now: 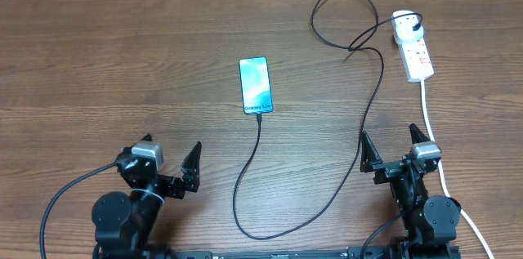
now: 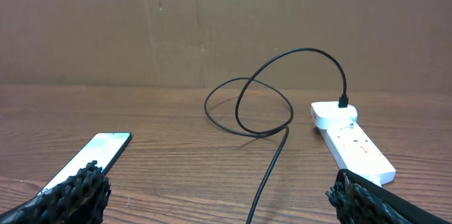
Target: Plug charger to phone and switch on socket
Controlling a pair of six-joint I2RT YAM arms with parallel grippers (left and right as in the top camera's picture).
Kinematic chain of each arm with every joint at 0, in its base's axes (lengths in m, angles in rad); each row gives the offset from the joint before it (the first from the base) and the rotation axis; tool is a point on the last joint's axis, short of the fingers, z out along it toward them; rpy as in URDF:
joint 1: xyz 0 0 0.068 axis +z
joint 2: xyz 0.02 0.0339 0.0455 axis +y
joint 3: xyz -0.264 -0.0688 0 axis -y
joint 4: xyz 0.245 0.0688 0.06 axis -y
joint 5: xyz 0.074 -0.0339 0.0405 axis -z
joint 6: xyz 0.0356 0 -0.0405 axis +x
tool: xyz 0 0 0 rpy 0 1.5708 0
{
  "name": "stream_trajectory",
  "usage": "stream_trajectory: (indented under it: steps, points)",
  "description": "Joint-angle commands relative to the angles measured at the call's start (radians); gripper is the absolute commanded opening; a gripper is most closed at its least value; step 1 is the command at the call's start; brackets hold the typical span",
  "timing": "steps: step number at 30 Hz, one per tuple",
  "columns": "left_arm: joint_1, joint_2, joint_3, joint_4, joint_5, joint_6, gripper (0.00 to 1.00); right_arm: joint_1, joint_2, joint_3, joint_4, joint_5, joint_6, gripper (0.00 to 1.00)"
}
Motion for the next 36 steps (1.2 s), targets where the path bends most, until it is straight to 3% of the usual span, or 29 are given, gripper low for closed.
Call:
stream_trajectory:
  steps: [1, 11, 22, 27, 32, 36]
  points:
    - [-0.002, -0.046, -0.048, 0.063, 0.016, 0.011, 1.0, 0.0, -0.01, -0.01, 0.004, 0.003, 0.007, 1.0]
    - [-0.002, -0.148, -0.209, 0.371, 0.011, -0.017, 1.0, 0.0, -0.01, -0.01, 0.004, 0.003, 0.007, 1.0]
    - [-0.002, -0.179, -0.325, 0.494, -0.059, -0.076, 1.0, 0.0, -0.01, -0.01, 0.004, 0.003, 0.007, 1.0]
    - [-0.002, -0.179, -0.328, 0.452, -0.091, -0.068, 0.99, 0.0, -0.01, -0.01, 0.004, 0.003, 0.007, 1.0]
    - [-0.002, -0.179, -0.328, 0.324, -0.091, -0.002, 1.0, 0.0, -0.01, -0.01, 0.004, 0.003, 0.007, 1.0]
    - [-0.002, -0.179, -0.328, 0.32, -0.089, 0.055, 0.99, 0.0, -0.01, -0.01, 0.004, 0.003, 0.007, 1.0]
